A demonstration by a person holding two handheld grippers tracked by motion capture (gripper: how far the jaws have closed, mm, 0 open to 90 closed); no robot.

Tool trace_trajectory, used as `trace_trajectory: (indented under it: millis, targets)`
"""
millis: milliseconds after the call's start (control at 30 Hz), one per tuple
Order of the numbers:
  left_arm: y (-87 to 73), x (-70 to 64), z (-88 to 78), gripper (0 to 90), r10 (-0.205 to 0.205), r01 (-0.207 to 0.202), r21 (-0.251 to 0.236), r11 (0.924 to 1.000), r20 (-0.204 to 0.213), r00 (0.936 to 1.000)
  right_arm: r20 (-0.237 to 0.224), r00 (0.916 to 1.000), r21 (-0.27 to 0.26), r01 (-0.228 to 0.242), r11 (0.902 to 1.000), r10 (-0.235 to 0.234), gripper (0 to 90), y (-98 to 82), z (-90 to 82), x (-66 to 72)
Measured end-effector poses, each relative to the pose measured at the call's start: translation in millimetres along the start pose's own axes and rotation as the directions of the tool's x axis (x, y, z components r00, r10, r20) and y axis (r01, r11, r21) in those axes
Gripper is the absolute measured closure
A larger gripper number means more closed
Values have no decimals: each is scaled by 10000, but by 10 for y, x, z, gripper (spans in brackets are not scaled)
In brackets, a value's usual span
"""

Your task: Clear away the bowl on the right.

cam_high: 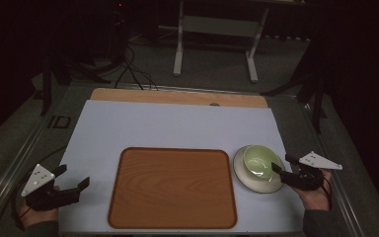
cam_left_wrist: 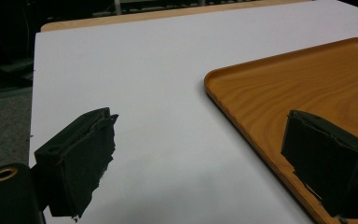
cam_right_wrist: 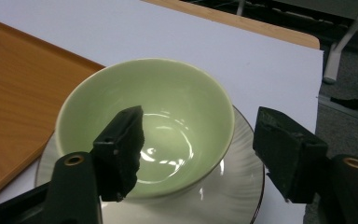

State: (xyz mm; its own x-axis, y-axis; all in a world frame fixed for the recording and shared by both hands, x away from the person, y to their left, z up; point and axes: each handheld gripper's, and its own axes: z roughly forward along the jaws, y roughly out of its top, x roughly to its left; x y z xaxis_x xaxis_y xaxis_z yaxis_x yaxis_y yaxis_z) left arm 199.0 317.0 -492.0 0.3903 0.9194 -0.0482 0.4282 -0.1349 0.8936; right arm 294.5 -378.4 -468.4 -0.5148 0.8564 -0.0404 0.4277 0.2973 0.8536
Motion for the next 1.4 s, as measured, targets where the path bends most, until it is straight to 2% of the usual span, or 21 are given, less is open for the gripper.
trace_trajectory:
  millis: [267,400,733,1067,1400]
  targets:
    - [-1,3,-2,91,8,-8,-57,10000,63,10000,-136,9997,499,191,9986,-184,317,83,175,-26]
    - [-3,7,-9,91,-57,58,-123,9999,45,10000,-41,9999,913,133,9957,-130,359,99,273,-63]
    - [-2,6,-11,92,-21,22,-139,9999,34,10000,-169,9997,1439,-142,9895,168,469,115,399,-151]
    - [-2,9,-14,94,-8,9,-164,9999,23,10000,-240,9987,2042,-381,9782,439,589,115,521,-172]
    - [-5,11,-10,95,-27,27,-130,9999,14,10000,-378,9962,2716,-657,9602,789,623,95,602,-202]
